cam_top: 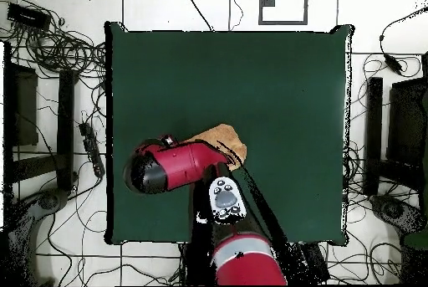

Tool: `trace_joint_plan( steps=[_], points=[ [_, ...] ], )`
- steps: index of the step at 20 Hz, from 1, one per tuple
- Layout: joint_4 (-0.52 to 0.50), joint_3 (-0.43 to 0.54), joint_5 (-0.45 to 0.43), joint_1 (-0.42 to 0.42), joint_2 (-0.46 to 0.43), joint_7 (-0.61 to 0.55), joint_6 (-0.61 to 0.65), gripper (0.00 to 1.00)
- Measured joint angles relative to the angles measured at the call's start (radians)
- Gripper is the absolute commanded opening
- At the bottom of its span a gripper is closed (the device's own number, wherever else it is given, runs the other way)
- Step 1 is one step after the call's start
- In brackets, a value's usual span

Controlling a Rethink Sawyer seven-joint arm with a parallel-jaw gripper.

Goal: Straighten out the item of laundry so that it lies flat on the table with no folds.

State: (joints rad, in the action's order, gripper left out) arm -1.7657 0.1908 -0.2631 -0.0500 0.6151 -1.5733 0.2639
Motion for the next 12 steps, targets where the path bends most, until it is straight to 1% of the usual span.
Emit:
trace_joint_plan(
  steps=[2,7,8,12],
  points=[
    [0.030,-0.038,0.014,0.026,-0.036,0.000,0.013,1.00],
    [0.070,-0.094,0.040,0.064,-0.079,0.000,0.039,1.00],
    [0.084,-0.114,0.057,0.077,-0.094,0.000,0.060,1.00],
    [0.097,-0.133,0.086,0.082,-0.106,0.000,0.095,1.00]
  ],
)
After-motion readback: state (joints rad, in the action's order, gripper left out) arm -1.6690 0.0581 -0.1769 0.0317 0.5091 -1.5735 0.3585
